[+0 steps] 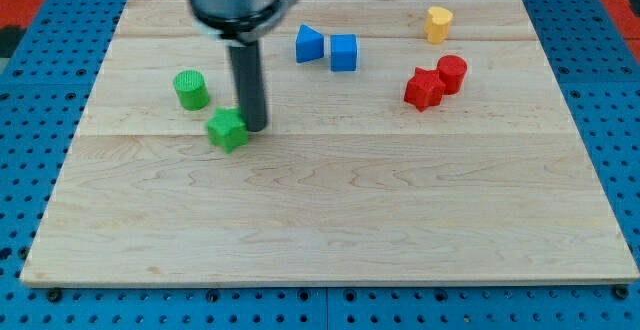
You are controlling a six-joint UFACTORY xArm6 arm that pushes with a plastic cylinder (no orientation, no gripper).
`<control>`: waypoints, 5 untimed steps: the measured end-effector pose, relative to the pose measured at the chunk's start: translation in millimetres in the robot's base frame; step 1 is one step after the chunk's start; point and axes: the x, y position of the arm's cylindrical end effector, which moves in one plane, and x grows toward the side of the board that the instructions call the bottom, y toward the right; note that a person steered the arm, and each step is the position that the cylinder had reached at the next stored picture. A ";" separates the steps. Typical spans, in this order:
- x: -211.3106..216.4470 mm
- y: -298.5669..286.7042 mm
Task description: Drag the green circle to the top center
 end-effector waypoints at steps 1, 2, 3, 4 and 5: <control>-18.9 -24.8; -55.2 -41.5; -46.3 -87.7; -84.9 -140.7; -98.0 -162.5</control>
